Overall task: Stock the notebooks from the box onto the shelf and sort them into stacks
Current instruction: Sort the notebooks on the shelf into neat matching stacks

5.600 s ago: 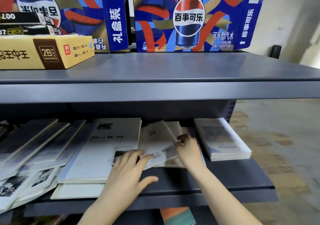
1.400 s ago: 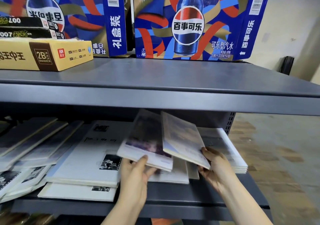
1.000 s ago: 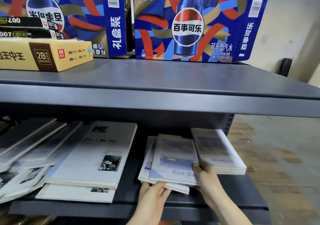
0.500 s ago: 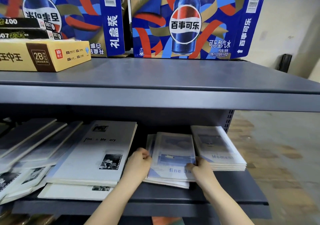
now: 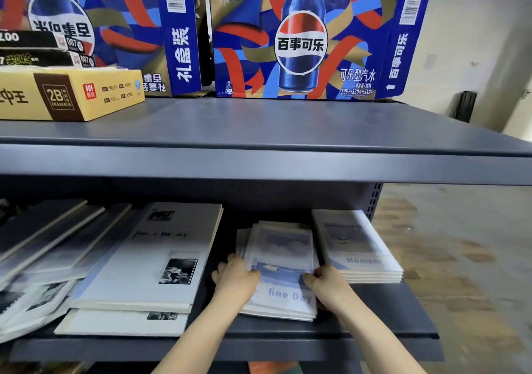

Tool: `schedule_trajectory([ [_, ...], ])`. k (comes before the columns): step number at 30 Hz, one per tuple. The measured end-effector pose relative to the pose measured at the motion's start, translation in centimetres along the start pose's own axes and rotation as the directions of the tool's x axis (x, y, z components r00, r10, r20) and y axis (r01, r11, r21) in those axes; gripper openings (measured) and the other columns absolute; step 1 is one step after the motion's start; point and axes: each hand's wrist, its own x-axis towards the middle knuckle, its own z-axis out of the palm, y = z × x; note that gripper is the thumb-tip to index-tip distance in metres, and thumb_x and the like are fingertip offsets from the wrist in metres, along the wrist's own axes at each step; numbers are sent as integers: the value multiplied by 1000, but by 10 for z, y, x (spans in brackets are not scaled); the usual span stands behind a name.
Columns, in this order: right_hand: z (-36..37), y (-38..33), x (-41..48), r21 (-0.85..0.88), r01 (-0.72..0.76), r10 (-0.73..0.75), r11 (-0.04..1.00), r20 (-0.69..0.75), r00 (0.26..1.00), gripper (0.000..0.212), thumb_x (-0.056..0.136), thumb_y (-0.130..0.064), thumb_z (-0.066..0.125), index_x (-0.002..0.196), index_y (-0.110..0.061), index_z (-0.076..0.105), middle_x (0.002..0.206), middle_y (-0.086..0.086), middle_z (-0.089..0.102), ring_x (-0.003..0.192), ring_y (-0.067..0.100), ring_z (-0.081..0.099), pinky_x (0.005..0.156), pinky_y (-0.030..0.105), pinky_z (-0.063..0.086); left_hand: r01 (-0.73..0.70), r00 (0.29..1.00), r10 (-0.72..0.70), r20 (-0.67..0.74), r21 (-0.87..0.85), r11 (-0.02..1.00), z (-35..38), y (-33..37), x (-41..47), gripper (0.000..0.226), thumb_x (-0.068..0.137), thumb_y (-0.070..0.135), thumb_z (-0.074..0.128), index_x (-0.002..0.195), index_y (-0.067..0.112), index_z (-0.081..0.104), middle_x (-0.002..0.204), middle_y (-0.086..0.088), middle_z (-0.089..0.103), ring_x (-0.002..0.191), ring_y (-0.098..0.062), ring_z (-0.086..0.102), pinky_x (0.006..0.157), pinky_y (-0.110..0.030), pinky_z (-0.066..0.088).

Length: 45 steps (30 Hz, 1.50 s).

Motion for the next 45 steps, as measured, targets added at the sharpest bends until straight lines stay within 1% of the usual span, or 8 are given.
schedule_trajectory([
  [7, 2, 13, 0, 114, 33, -31, 993, -13, 999, 27, 91, -12, 54, 74, -13, 33, 65, 1, 35, 52, 12, 34, 43, 18, 28, -66, 997, 74, 3, -426, 902, -3, -8, -12, 22, 92, 16, 49, 78, 22, 33, 76, 10, 33, 63, -3, 32, 55, -18, 25],
  [17, 0, 21, -4, 264, 112, -100, 958, -60, 993, 10, 95, -14, 50, 89, -8, 46, 75, 1, 50, 51, -2, 53, 51, 8, 38, -121, 990, 56, -131, -560, 820, 10, -3, -19, 31, 86, 35, 62, 73, 9, 53, 67, 3, 48, 64, -15, 48, 62, -27, 38],
  [21, -10, 12, -2, 617, -31, -35, 786, 94, 995, 43, 87, -29, 66, 120, -6, 51, 106, 11, 69, 94, 27, 67, 87, 42, 54, -238, 971, 157, -180, -679, 694, -5, 10, -26, 11, 90, 21, 59, 87, 10, 61, 77, 4, 61, 75, -11, 58, 58, -16, 38],
  [27, -32, 1, 0, 819, 1, -88, 574, 61, 994, 28, 89, -4, 58, 117, -1, 54, 93, 15, 73, 77, 25, 71, 62, 33, 58, -331, 941, 266, -209, -729, 599, -25, 24, -28, 28, 100, 31, 38, 80, 26, 57, 78, 17, 58, 78, 3, 53, 59, 3, 36],
  [31, -37, -4, 2, 803, 119, -79, 584, -90, 993, 69, 80, -20, 72, 139, -5, 39, 132, 14, 56, 109, 30, 62, 97, 51, 48, -356, 928, 351, -127, -581, 732, -8, 9, -20, 41, 100, 39, 29, 88, 18, 61, 83, 8, 63, 84, -6, 57, 70, -8, 39],
  [35, -39, -3, 4, 797, 172, -99, 580, -140, 985, 53, 83, -15, 68, 131, -5, 47, 125, 15, 61, 106, 32, 63, 96, 51, 48, -500, 861, 464, -207, -181, 847, 10, -11, -15, 30, 91, 40, 40, 92, 18, 60, 95, 2, 64, 94, -20, 60, 80, -31, 46],
  [41, -35, 0, 3, 808, 182, -54, 561, -184, 981, 66, 73, -27, 73, 130, -7, 49, 129, 14, 58, 115, 33, 58, 103, 55, 41, -581, 773, 630, 80, 487, 652, 28, -10, -24, 75, 78, 66, 51, 139, 28, 31, 143, 2, 33, 135, -19, 24, 107, -33, 19],
  [45, -34, 0, 2, 802, 173, -38, 572, -185, 982, 23, 89, -8, 59, 112, -5, 58, 104, 16, 68, 94, 34, 64, 93, 50, 47, -587, 721, 688, 80, 598, 545, 32, -10, -25, 68, 58, 61, 75, 100, 9, 67, 85, -9, 66, 80, -20, 64, 68, -26, 48],
])
